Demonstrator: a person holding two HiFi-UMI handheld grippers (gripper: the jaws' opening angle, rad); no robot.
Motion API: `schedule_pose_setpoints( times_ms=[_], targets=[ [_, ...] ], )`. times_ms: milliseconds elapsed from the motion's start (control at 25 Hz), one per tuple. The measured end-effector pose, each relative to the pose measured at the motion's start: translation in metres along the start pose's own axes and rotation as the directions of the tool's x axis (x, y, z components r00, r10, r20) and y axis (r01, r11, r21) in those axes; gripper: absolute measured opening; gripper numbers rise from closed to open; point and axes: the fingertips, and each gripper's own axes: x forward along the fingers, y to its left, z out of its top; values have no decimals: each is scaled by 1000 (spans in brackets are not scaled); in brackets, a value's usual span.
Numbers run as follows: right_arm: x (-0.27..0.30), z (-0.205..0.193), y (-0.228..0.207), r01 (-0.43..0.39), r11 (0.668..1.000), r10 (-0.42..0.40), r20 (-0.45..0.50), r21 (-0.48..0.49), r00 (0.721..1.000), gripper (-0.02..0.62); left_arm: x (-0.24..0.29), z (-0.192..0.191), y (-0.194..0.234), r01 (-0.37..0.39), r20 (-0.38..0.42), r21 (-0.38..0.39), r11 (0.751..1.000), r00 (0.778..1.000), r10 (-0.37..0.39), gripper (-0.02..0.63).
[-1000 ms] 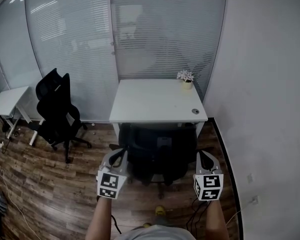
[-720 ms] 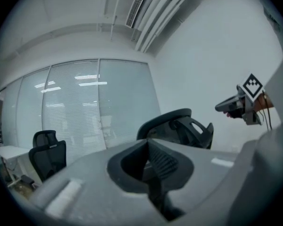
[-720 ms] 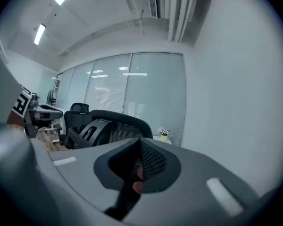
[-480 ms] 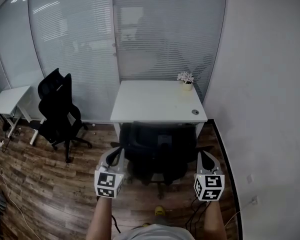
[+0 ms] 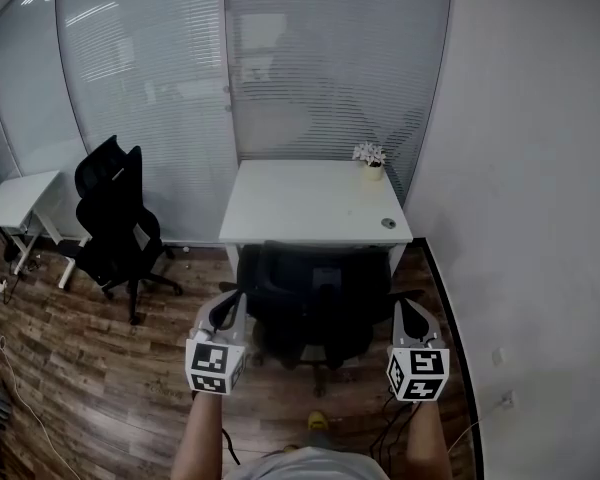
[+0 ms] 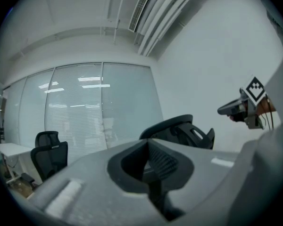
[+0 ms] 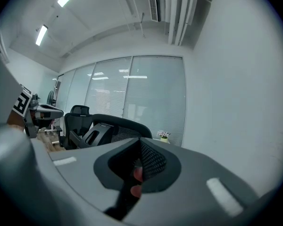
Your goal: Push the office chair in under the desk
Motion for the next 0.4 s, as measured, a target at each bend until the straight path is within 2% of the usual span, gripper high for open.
schedule_pose_setpoints(
  times_ms=[400],
  targets=[
    [-1, 3, 0, -6, 1000, 6, 12, -3, 1000, 0, -1, 5, 2, -10, 8, -1, 1000, 1000, 10, -2]
  ],
)
